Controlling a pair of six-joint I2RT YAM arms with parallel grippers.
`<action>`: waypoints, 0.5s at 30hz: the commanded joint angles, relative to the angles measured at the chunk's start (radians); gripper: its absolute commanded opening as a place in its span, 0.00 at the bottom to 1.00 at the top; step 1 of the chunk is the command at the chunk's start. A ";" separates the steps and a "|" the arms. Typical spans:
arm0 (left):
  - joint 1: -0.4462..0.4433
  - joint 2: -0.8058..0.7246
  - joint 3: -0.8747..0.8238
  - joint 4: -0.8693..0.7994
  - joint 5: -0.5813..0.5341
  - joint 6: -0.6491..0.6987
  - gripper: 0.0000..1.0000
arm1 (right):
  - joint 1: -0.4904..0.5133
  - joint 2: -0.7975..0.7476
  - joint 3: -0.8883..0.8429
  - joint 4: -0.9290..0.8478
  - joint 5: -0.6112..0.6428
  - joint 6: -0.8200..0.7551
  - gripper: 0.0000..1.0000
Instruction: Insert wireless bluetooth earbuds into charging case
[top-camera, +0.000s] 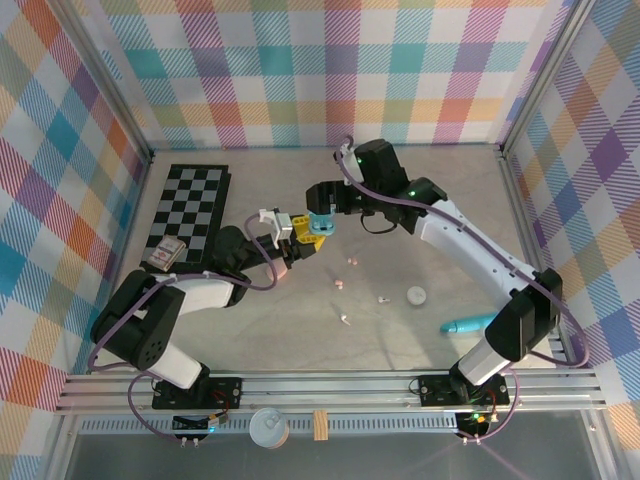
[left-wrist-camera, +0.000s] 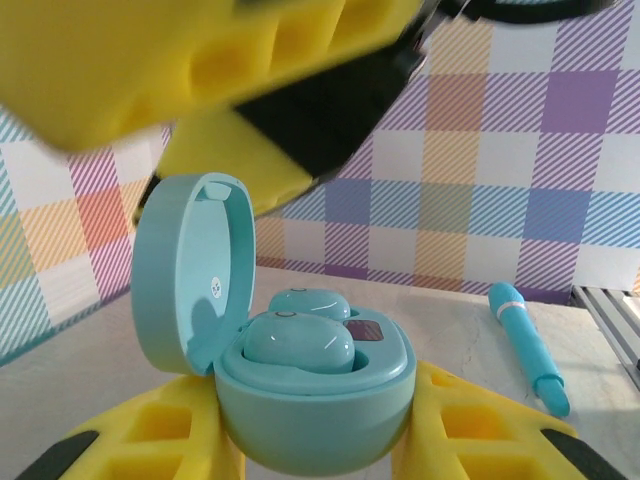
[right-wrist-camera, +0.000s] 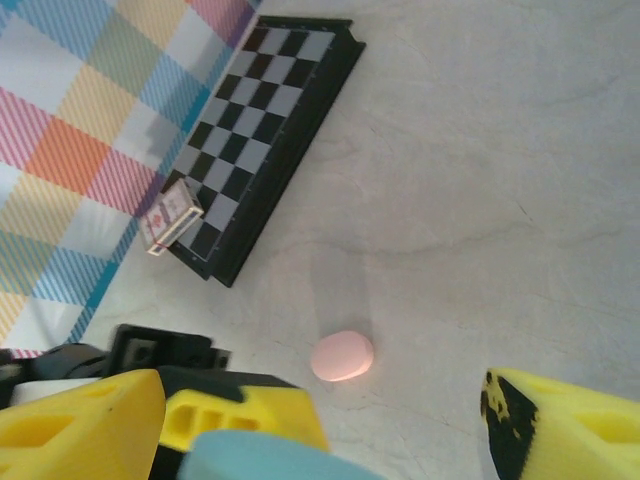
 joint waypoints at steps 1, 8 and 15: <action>0.011 -0.046 -0.016 0.028 0.002 0.027 0.29 | -0.011 0.001 0.026 -0.048 0.016 0.023 0.82; 0.013 -0.064 -0.013 -0.011 -0.030 0.051 0.29 | -0.013 -0.079 -0.059 -0.024 -0.034 0.020 0.82; 0.013 -0.065 0.002 0.001 -0.041 0.043 0.29 | -0.068 -0.206 -0.255 0.237 -0.211 0.183 0.81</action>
